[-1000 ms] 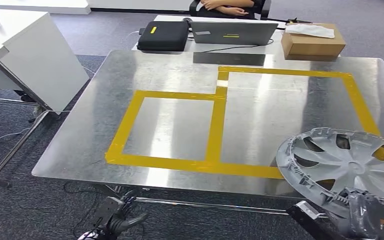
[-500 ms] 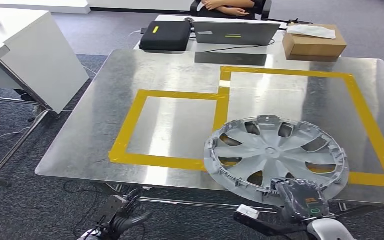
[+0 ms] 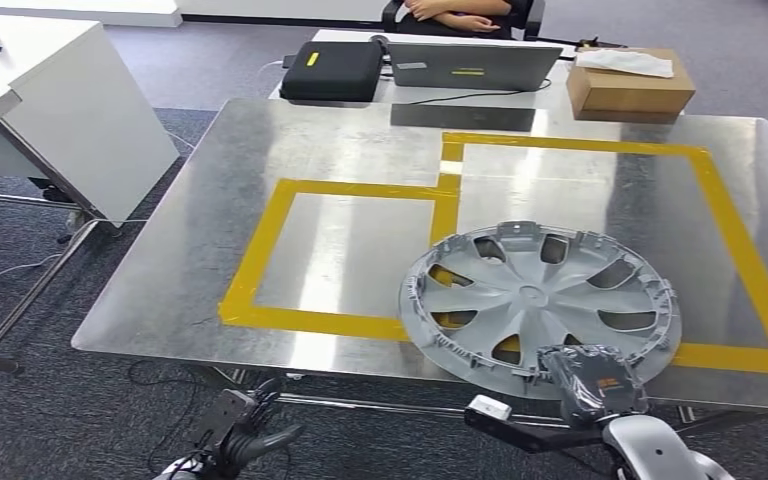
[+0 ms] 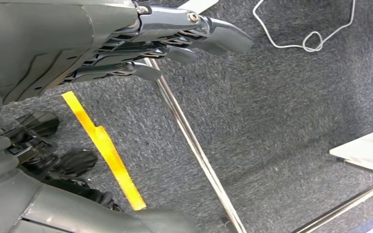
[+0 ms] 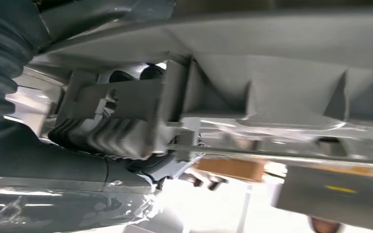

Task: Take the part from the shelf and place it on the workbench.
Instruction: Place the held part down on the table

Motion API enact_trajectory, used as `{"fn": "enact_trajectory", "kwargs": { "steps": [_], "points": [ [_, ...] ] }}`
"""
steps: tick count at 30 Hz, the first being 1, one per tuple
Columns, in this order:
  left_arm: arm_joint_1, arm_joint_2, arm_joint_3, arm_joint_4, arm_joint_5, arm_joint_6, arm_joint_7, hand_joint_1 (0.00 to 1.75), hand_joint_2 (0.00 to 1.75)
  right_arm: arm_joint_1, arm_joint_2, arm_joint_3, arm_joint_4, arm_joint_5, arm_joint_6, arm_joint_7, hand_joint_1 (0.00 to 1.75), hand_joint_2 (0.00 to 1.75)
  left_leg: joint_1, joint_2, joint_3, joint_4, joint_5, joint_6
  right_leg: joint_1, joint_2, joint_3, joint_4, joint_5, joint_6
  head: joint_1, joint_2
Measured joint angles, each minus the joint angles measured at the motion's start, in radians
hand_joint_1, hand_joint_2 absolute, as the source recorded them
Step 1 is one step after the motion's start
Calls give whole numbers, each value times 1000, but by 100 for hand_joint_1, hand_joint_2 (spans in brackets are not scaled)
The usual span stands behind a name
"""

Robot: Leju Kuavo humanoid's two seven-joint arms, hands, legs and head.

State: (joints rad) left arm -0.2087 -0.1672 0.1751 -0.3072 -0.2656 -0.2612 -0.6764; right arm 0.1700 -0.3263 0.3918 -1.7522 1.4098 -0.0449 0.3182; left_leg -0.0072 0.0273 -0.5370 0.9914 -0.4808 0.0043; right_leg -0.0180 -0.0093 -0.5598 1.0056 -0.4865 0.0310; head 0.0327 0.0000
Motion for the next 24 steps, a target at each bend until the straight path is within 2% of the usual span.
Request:
{"fn": "enact_trajectory", "kwargs": {
  "steps": [3, 8, 11, 18, 24],
  "points": [
    [1, 2, 8, 2, -5, -1, -2, 0, 175, 26, -39, -114, 11, -88, -26, -17, 175, 175, -2, -1, -1, 0, 0, 0, -1, -2, 0, 0, 0, 0, 0, 0],
    [1, 2, 24, 4, -8, -6, -7, 0, 175, 23, -80, -366, 69, -185, -36, -144, 175, 175, -4, -1, -3, 0, 0, 2, -4, -1, -1, 0, 1, 2, 0, 0],
    [0, 2, 30, 4, -11, -9, -12, 0, 175, -12, -98, -456, 117, -197, -34, -190, 175, 175, -6, -1, -4, 1, 1, 4, -5, -1, -3, 0, 3, 4, 0, 0],
    [0, 1, 43, 4, -17, -15, -17, 0, 175, -86, -126, -533, 204, -195, -36, -197, 175, 175, -6, -1, -5, 2, 2, 5, -5, -1, -4, 0, 3, 5, 0, 0],
    [-1, 1, 46, 4, -19, -15, -20, 0, 175, -128, -154, -559, 285, -213, -89, -237, 175, 175, -6, -1, -7, 2, 2, 5, -5, -1, -5, 0, 3, 5, 0, 0]
  ]
}}
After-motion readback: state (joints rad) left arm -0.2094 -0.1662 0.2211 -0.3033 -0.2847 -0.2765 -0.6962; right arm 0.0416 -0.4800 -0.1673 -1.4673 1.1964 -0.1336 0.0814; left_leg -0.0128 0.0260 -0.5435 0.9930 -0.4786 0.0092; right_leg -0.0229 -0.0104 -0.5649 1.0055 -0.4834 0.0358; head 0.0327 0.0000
